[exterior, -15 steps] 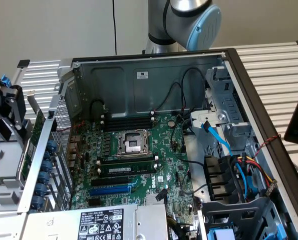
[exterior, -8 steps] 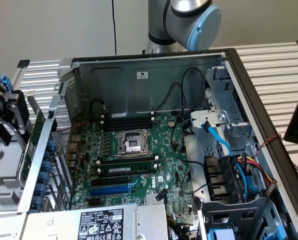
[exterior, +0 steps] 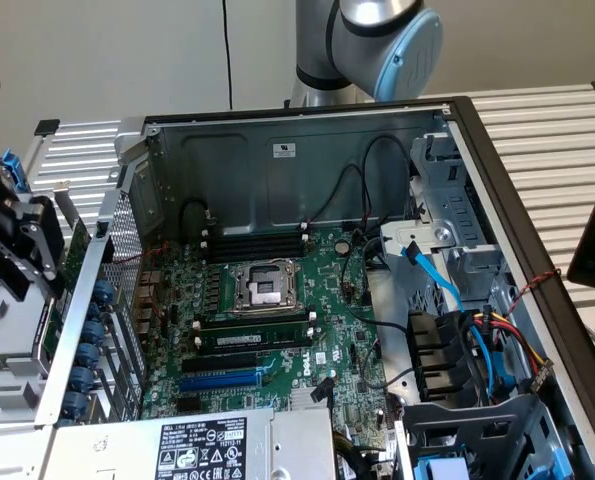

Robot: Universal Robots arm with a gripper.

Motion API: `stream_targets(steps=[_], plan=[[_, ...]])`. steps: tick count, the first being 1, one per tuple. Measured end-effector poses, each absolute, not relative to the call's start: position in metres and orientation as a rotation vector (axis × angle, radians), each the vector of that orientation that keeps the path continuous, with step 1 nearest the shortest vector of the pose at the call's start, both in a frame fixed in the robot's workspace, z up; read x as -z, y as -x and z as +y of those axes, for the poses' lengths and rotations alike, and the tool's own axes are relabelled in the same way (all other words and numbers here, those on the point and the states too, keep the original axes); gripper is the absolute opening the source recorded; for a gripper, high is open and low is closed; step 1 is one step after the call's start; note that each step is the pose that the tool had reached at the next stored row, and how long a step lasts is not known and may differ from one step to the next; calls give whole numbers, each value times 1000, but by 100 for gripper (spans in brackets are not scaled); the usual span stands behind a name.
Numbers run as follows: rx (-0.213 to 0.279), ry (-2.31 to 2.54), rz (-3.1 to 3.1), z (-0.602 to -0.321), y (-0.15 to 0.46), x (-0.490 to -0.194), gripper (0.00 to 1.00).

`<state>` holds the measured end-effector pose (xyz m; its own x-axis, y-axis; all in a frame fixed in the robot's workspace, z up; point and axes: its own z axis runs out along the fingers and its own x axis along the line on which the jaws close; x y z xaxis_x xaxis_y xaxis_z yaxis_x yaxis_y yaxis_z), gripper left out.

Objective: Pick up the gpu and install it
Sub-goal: 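Pick up the gpu and move the gpu toward the slot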

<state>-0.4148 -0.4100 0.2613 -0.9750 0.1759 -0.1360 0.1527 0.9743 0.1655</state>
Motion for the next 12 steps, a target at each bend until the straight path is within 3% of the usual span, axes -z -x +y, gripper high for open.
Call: stream_targets(steps=[12], plan=[[-288, -271, 2967, -410, 414, -243, 53]])
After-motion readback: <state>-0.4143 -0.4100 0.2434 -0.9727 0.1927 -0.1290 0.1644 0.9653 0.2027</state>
